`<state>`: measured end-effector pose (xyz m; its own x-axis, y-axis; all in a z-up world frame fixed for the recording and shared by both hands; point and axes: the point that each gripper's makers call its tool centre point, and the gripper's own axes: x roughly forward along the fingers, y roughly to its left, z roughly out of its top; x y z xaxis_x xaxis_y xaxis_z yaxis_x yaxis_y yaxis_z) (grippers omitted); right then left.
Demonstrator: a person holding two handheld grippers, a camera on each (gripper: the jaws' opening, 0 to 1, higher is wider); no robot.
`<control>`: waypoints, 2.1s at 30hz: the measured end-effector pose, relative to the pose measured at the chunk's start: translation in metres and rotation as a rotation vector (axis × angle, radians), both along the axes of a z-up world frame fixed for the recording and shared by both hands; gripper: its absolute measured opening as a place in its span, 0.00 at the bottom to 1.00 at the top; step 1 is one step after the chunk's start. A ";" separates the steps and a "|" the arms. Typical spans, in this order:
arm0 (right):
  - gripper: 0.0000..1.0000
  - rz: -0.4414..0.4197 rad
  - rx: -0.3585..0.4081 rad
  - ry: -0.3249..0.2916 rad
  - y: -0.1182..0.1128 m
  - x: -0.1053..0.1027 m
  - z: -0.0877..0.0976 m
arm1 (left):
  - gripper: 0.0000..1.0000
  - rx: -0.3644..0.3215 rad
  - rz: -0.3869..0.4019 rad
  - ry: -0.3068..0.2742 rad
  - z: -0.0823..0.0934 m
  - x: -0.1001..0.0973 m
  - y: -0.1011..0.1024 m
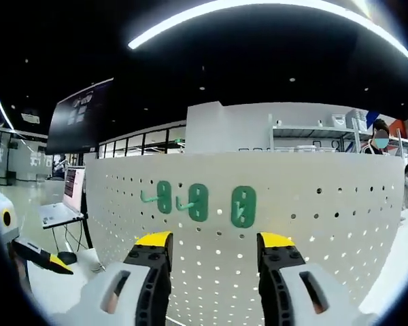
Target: Insert the hook assembly into the mounting plate slot until the hook locks in place.
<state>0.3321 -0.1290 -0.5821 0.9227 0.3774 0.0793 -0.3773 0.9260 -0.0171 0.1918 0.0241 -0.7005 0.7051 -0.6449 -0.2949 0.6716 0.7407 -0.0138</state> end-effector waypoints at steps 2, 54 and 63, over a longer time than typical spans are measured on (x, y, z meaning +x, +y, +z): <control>0.55 0.011 0.019 -0.007 0.001 -0.002 0.002 | 0.83 0.002 -0.001 0.002 0.000 0.000 -0.001; 0.70 0.073 0.013 0.030 0.000 -0.047 -0.020 | 0.84 0.002 -0.009 -0.007 0.003 -0.002 -0.002; 0.70 0.061 0.027 0.049 -0.010 -0.060 -0.031 | 0.85 -0.008 -0.012 -0.004 0.003 -0.004 -0.002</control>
